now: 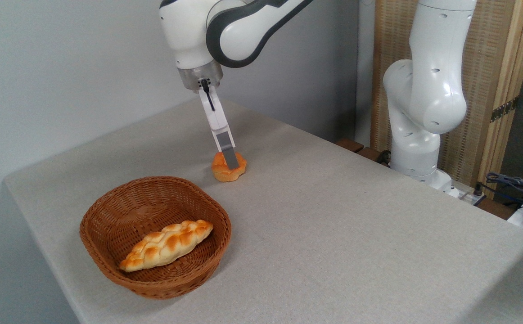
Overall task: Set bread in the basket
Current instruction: 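Close the gripper fingers around the orange bread roll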
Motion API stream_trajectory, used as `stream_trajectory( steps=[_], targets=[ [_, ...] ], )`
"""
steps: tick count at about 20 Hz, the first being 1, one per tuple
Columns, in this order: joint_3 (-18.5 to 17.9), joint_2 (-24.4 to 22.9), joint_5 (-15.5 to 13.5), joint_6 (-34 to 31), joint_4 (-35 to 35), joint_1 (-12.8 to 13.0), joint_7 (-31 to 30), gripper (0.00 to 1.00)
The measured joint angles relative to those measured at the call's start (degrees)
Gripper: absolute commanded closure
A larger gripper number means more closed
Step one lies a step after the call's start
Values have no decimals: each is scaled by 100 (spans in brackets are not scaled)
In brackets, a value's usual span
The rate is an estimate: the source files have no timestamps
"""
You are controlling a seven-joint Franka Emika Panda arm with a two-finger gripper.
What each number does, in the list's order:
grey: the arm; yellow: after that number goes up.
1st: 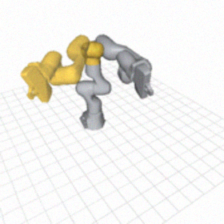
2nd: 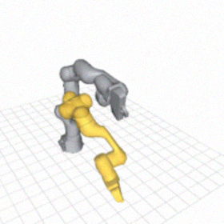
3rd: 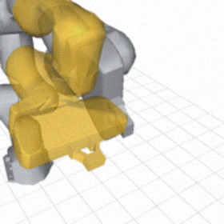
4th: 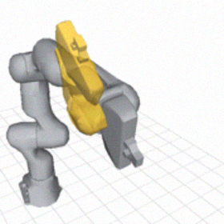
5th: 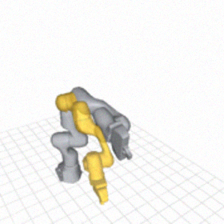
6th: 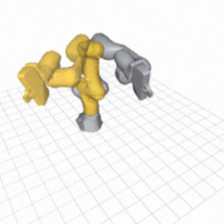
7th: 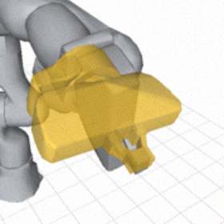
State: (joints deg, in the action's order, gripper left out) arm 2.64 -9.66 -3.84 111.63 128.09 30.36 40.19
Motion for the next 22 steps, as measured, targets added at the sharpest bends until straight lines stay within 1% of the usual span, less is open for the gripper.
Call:
stream_trajectory(
  steps=[2,3,4,5,6,7,8,9,11,12,14,15,16,22],
  targets=[
    [0,0,37,166,116,35,3,0],
    [0,0,42,341,192,51,3,5],
    [0,0,43,510,270,65,3,23],
    [0,0,43,624,329,75,3,39],
    [0,0,43,676,361,79,3,49],
    [0,0,43,695,370,80,3,53],
    [0,-1,43,698,370,81,3,53],
    [0,-3,43,700,370,81,3,58],
    [-3,-8,43,701,370,81,3,60],
    [-4,-10,43,701,370,81,3,65],
    [-5,-15,43,701,370,81,3,68],
    [-6,-17,43,701,370,81,3,74],
    [-6,-18,43,701,370,81,3,76],
    [-6,-27,43,701,370,81,3,76]
  ],
)
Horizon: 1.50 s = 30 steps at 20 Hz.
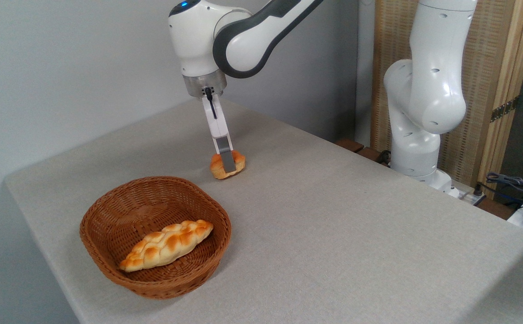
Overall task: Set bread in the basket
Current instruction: 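Close the gripper fingers around the orange bread roll, then lift the held roll and carry it over the wicker basket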
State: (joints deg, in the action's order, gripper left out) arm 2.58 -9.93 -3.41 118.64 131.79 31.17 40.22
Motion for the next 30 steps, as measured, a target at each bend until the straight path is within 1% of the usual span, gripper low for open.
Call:
stream_trajectory(
  steps=[6,10,12,15,17,18,19,21,22,24,25,28,30],
  targets=[
    [-13,-22,2,0,-1,-3,0,75],
    [-22,-24,3,-4,-42,-13,0,77],
    [-52,-28,6,-137,-133,-18,0,79],
    [-147,-61,16,-871,-513,-29,90,79],
    [-386,-101,23,-1623,-926,-36,406,78],
    [-526,-124,26,-1923,-1123,-43,601,76],
    [-670,-141,27,-2098,-1309,-50,752,72],
    [-1034,-158,26,-2160,-1726,-68,930,70],
    [-1138,-154,26,-1999,-1829,-72,947,68],
    [-1247,-124,26,-1373,-1896,-76,955,66],
    [-1286,-83,26,-1052,-1898,-76,955,61],
    [-1370,130,26,-211,-1892,-77,955,58],
    [-1372,382,26,344,-1885,-63,955,49]
  ],
)
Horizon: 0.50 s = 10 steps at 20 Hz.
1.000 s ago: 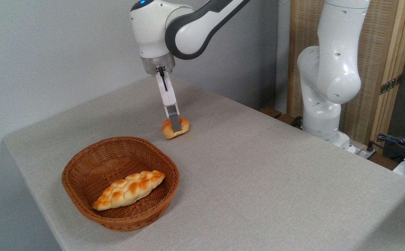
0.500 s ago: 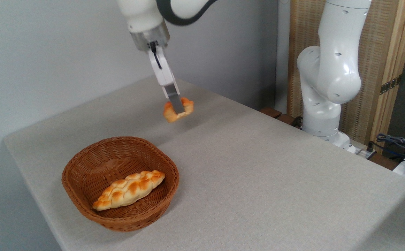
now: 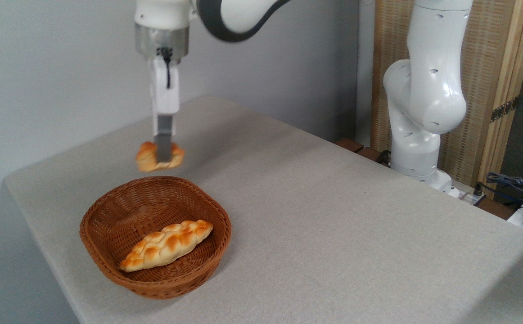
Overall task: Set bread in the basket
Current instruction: 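Lift the held roll and carry it over the wicker basket, then lower the roll into the basket beside the croissant and release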
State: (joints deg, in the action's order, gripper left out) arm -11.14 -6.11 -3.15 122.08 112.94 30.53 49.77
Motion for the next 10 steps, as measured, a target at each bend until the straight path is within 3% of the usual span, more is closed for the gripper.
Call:
stream_trajectory(
  steps=[1,2,6,10],
  targets=[
    [1,135,0,237,1,10,0,30],
    [1,259,0,437,1,13,0,1],
    [-49,622,0,935,1,4,0,0],
    [-80,807,0,1000,1,-5,0,0]
  ],
)
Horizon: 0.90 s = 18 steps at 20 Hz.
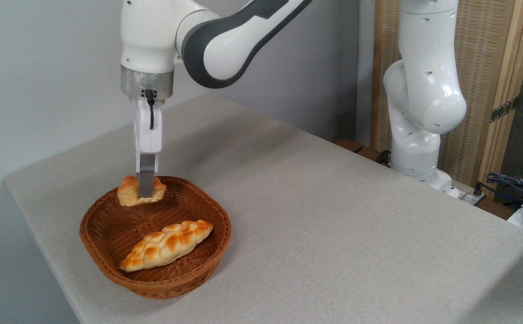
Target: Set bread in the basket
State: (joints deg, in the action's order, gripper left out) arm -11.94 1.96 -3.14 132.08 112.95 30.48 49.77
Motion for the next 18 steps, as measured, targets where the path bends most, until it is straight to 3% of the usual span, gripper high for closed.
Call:
stream_trajectory(
  steps=[11,14,16,18],
  targets=[
    [-11,111,-1,190,-48,-3,-11,0],
    [-122,1,-3,137,-214,-10,-310,0],
    [-208,-153,-3,-298,-373,-29,-432,0],
    [-249,-337,-3,-1171,-653,-104,-498,0]
  ],
)
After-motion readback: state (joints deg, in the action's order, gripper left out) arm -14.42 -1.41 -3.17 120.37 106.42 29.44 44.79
